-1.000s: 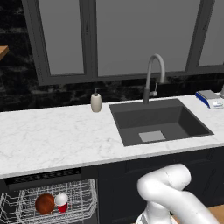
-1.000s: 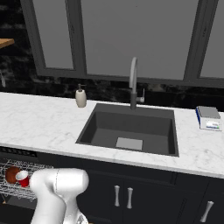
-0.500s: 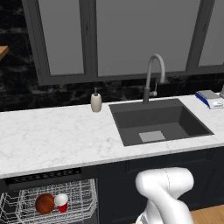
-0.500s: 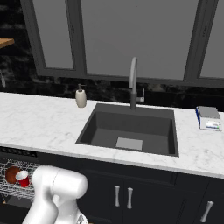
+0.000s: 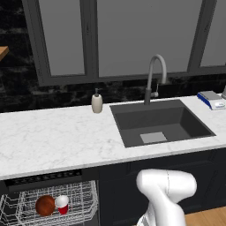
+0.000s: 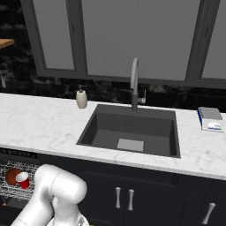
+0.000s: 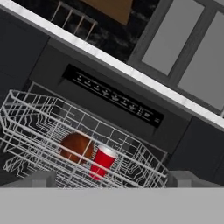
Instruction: Pick up the cup and bowl from the counter, place them in the dishwasher, and close the dishwasher door.
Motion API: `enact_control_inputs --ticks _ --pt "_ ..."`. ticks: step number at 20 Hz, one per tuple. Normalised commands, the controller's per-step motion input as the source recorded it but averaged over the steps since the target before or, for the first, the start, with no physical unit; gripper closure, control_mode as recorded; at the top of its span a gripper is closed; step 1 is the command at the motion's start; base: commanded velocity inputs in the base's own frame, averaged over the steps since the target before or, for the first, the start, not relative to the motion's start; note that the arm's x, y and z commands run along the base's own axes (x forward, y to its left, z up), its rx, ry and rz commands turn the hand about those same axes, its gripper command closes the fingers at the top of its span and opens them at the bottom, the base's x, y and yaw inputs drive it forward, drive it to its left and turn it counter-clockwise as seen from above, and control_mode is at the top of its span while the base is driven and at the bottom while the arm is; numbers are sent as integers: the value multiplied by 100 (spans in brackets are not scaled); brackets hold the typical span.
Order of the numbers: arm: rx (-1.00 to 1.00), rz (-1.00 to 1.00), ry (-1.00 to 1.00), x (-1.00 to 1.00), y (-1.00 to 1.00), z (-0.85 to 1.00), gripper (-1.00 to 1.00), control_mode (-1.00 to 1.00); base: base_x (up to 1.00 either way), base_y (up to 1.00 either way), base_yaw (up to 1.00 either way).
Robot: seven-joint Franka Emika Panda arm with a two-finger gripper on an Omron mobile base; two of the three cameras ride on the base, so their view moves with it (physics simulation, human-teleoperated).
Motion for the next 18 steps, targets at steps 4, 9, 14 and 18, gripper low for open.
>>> enact_control_inputs --ticks 4,9,14,18 --pt "-4 -7 -18 23 26 -100 -100 -100 0 0 0" --pt "-6 -5 -24 39 37 -100 -100 -100 0 0 0" --pt "-9 -3 -24 14 36 -100 -100 -100 0 0 0" --pt "-2 0 -9 -84 27 -22 -100 -100 0 0 0"
